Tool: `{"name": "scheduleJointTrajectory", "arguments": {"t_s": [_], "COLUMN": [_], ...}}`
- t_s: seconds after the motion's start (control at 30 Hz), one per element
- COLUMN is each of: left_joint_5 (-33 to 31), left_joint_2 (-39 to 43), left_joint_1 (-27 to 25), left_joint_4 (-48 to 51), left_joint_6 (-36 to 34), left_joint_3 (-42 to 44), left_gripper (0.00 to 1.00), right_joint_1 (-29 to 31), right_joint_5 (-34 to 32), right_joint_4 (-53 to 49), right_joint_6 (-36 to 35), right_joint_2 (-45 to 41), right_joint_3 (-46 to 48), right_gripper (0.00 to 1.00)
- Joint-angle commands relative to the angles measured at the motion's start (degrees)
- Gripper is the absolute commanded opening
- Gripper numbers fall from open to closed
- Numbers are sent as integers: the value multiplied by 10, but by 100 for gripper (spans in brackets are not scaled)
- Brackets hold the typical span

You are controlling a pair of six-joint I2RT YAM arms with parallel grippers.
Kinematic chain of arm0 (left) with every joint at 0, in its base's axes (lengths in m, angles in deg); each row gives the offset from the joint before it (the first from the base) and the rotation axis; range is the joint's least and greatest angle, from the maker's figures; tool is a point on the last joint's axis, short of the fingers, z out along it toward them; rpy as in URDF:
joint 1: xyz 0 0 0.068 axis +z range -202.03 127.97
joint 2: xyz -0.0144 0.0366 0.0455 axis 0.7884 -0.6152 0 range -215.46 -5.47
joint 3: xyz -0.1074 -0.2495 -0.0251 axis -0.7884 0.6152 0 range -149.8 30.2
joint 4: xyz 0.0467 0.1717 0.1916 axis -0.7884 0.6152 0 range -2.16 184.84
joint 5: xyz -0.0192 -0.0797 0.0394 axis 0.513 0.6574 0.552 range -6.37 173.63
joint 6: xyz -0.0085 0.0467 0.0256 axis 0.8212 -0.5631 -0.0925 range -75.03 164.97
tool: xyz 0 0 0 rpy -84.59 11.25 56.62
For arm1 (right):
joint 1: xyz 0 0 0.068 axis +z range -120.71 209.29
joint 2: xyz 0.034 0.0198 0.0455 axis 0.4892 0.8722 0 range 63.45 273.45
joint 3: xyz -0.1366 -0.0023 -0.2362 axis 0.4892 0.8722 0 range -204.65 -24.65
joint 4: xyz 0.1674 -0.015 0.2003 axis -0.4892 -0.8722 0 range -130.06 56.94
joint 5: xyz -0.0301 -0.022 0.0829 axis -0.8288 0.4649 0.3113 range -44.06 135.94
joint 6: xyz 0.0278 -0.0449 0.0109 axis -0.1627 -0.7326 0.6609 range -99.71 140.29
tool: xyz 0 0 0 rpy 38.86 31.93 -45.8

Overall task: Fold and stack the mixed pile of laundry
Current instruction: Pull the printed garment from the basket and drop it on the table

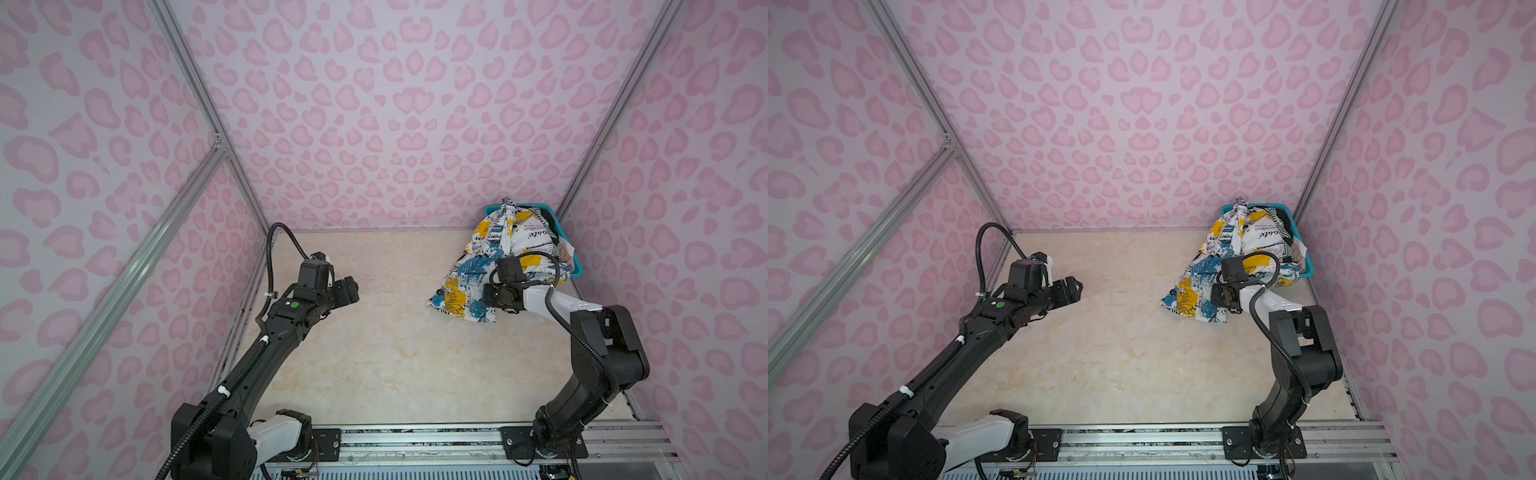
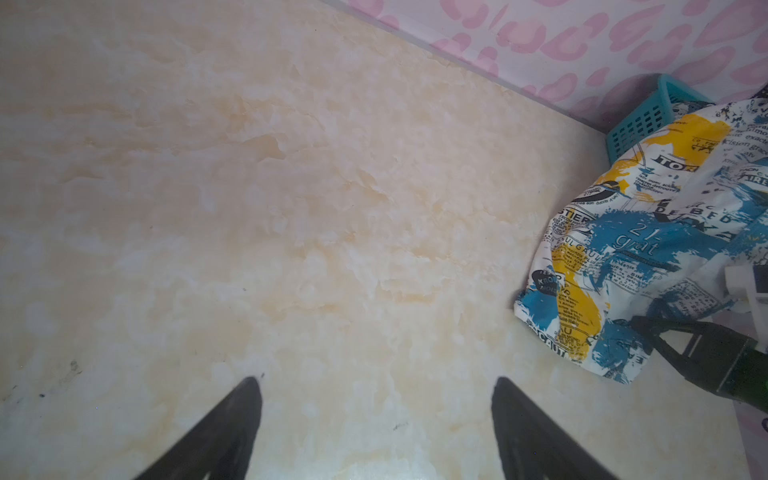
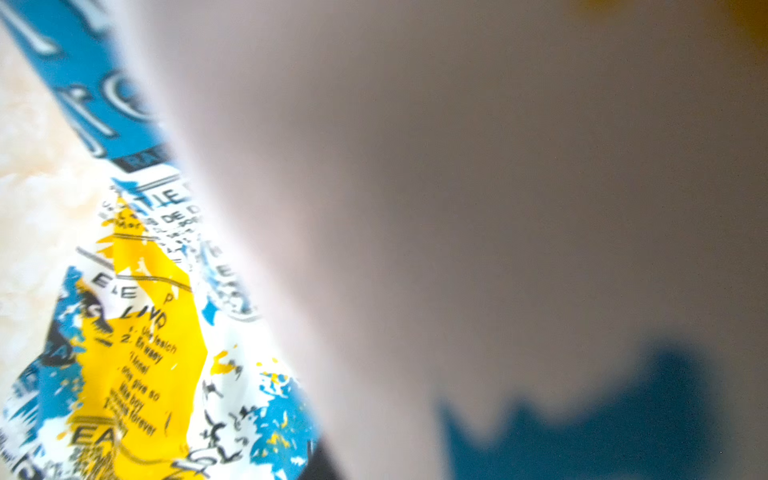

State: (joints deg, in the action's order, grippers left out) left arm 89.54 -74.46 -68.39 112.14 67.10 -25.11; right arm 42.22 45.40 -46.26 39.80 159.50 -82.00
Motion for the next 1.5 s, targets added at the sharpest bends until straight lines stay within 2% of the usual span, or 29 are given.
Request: {"name": "scheduleJointTrajectory", "arguments": {"t_s": [0.0, 0.17, 0.27, 0.37, 0.47, 0.6, 0.83, 1.03, 1.07, 1.13, 1.2, 1.33, 1.4, 1.47], "left_joint_5": [-24, -62, -79, -74, -80, -100, -133, -115, -111, -100, -86, -24, 17, 28], "left_joint_2": [-1, -1, 9, 13, 14, 33, 65, 83, 84, 84, 83, 79, 72, 60], "left_joint_1": [1, 1, 3, 6, 6, 11, 36, 79, 82, 89, 91, 90, 84, 62], "left_joint_4": [17, 43, 42, 49, 75, 99, 136, 154, 154, 152, 146, 112, 84, 60], "left_joint_6": [-11, -18, 2, 10, 5, 11, 17, 14, 14, 15, 14, 8, 12, 18], "left_joint_3": [-15, -44, -49, -64, -83, -93, -95, -92, -90, -84, -77, -48, -30, -12], "left_gripper": [89, 89, 89, 88, 88, 88, 88, 88, 88, 88, 88, 88, 88, 88], "right_joint_1": [18, 92, 165, 228, 268, 306, 383, 430, 430, 425, 411, 347, 286, 228], "right_joint_5": [37, 40, 25, 28, 46, 76, 182, 221, 225, 220, 217, 208, 199, 165], "right_joint_4": [-6, -120, -182, -185, -187, -149, -58, -26, -31, -46, -64, -107, -137, -155], "right_joint_6": [-43, -96, -122, -126, -107, -74, 1, 29, 27, 14, -3, -31, -33, -28], "right_joint_2": [-49, -138, -158, -161, -137, -95, 43, 149, 155, 154, 135, 63, 21, -16], "right_joint_3": [-8, -124, -217, -265, -297, -278, -263, -318, -334, -343, -338, -288, -252, -207], "right_gripper": [0, 0, 0, 0, 0, 0, 0, 1, 10, 35, 49, 65, 69, 69]}}
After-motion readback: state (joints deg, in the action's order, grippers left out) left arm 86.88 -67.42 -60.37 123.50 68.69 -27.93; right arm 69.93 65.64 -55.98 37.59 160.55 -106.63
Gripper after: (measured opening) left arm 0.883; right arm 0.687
